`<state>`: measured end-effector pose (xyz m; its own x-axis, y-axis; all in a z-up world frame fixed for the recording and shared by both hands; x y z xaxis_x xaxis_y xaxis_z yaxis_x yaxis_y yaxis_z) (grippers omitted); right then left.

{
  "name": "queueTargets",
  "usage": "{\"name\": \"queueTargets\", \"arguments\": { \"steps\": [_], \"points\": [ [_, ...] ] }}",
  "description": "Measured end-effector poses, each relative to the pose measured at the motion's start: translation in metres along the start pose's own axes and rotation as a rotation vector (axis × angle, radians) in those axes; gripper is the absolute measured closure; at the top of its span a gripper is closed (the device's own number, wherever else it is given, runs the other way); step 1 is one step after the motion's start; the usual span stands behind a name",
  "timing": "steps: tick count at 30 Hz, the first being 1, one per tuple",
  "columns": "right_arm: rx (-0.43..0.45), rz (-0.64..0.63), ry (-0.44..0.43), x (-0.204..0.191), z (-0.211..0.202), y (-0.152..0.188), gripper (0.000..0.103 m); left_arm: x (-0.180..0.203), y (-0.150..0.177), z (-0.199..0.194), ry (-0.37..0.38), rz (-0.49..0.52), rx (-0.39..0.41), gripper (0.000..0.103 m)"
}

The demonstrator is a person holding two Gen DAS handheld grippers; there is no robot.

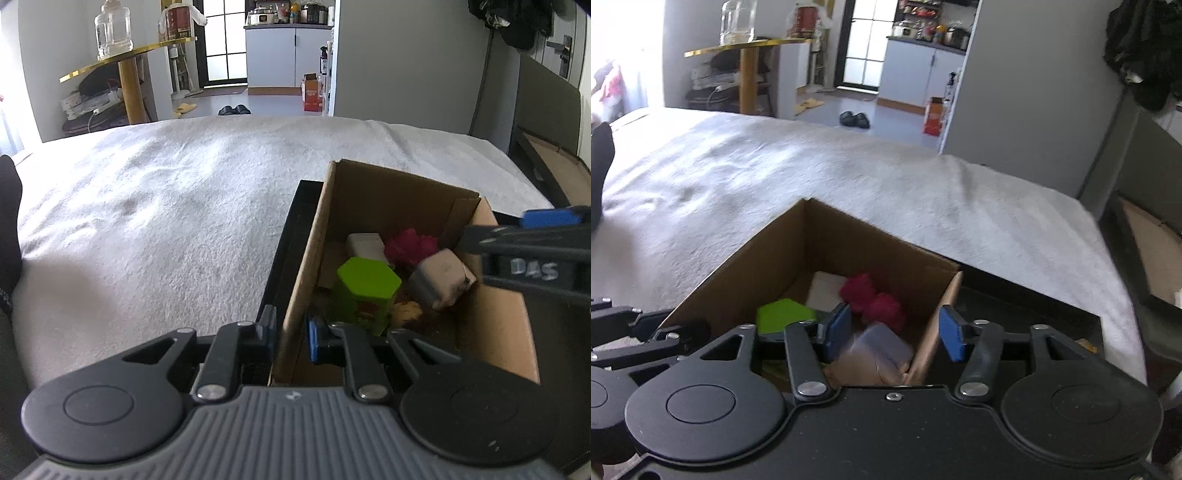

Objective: Organize rigid objects
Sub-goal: 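Lift the lavender armchair with the right gripper and release it into the box, then move the right gripper across the tray to the red crab toy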

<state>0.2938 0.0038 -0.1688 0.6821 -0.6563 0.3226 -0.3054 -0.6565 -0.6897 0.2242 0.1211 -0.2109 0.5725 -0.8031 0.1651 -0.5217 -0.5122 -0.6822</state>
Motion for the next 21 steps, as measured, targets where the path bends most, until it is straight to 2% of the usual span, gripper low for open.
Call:
{"name": "queueTargets", "arguments": {
  "steps": [2, 4, 6, 8, 9, 10, 16, 21],
  "points": [
    [0.006, 0.007, 0.010, 0.006, -0.007, 0.002, 0.038, 0.001, 0.000, -0.001, -0.006, 0.005, 0.002, 0.087],
    [0.013, 0.015, 0.034, 0.012, -0.013, 0.004, 0.020, 0.002, 0.001, -0.002, -0.008, 0.015, 0.001, 0.084],
    [0.027, 0.030, 0.054, 0.019, -0.020, 0.008, 0.014, 0.004, 0.001, -0.002, -0.014, 0.023, -0.002, 0.083],
    [0.024, 0.050, 0.058, 0.026, -0.023, 0.013, 0.010, 0.005, 0.002, -0.001, -0.026, 0.028, -0.011, 0.077],
    [0.017, 0.062, 0.064, 0.029, -0.024, 0.017, 0.006, 0.005, 0.002, -0.001, -0.031, 0.029, -0.017, 0.068],
    [0.010, 0.074, 0.073, 0.033, -0.025, 0.020, 0.004, 0.006, 0.003, -0.001, -0.035, 0.033, -0.018, 0.060],
    [0.004, 0.158, 0.076, 0.043, -0.032, 0.039, 0.000, 0.010, 0.001, -0.009, -0.018, 0.045, 0.014, 0.034],
    [-0.005, 0.177, 0.080, 0.045, -0.038, 0.053, 0.000, 0.014, 0.001, -0.011, -0.022, 0.064, 0.026, 0.027]
  ]
}}
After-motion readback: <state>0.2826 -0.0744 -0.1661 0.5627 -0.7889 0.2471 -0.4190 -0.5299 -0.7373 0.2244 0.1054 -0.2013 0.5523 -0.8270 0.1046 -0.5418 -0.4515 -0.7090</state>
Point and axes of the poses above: each gripper's, at about its wrist camera, not at the fingertips, and z roughly the way its jaws point, x to its right, y to its underside, the point moved 6 cm from there along z, roughly the way its jaws point, and after that the axes turned 14 degrees about -z, right-handed, at the moved point
